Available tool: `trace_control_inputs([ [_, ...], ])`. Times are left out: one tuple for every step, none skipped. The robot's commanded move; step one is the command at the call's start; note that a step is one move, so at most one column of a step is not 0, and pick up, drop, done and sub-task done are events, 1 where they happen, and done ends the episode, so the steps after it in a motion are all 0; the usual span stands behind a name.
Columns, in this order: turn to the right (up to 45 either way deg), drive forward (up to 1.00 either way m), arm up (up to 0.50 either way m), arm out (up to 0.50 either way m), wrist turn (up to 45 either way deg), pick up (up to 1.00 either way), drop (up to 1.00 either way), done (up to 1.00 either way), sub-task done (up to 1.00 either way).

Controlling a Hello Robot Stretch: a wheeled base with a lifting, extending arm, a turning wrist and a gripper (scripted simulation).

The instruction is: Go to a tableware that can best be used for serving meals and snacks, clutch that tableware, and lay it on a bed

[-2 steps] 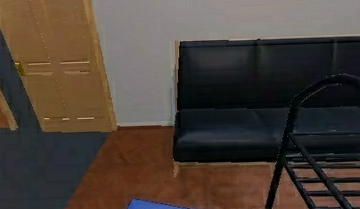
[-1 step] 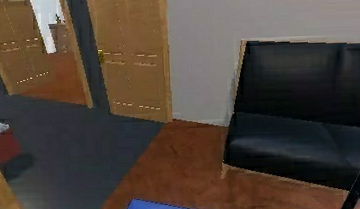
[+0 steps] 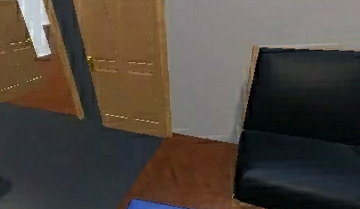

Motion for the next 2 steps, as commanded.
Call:
trace_control_inputs([
  [-27.0, 0.0, 0.0, 0.0, 0.0, 0.0, 0.0, 0.0, 0.0],
  [0.0, 0.85, 0.0, 0.0, 0.0, 0.0, 0.0, 0.0, 0.0],
])
